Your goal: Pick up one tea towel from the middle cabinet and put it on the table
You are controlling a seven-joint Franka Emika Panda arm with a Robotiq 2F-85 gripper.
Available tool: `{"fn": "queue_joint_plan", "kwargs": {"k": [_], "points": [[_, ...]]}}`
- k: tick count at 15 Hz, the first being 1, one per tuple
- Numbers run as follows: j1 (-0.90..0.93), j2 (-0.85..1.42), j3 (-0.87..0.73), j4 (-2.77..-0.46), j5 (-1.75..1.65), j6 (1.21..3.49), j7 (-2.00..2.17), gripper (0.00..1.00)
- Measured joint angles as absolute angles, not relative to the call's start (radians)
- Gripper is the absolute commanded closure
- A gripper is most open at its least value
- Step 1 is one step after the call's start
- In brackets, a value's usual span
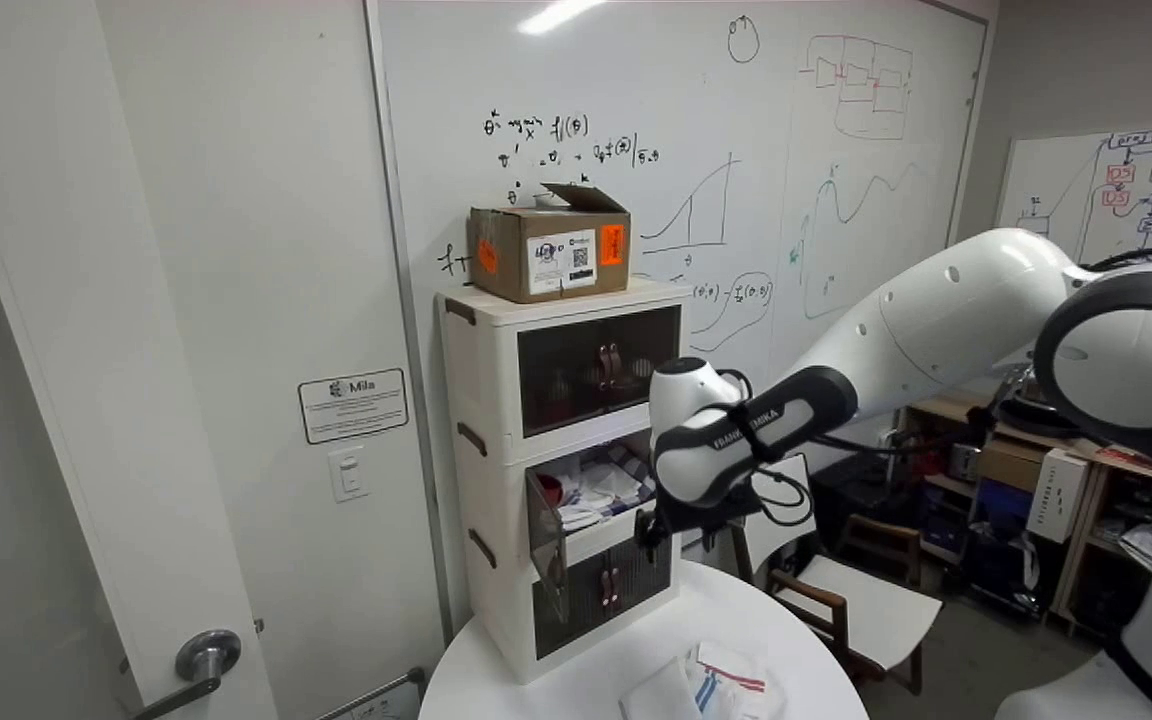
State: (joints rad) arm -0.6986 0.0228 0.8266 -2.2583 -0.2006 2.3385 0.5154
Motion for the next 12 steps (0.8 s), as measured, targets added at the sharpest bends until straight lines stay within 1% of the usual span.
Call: {"fn": "queue_joint_plan", "kwargs": {"k": [4, 7, 9, 12], "points": [[-0.460, -0.108, 0.507, -2.182, -0.094, 2.110, 0.535, 0.00], [-0.307, -0.168, 0.296, -2.188, -0.077, 2.110, 0.517, 0.00], [-0.264, -0.200, 0.240, -2.204, -0.077, 2.128, 0.500, 0.00], [-0.252, -0.214, 0.234, -2.221, -0.077, 2.137, 0.500, 0.00]]}}
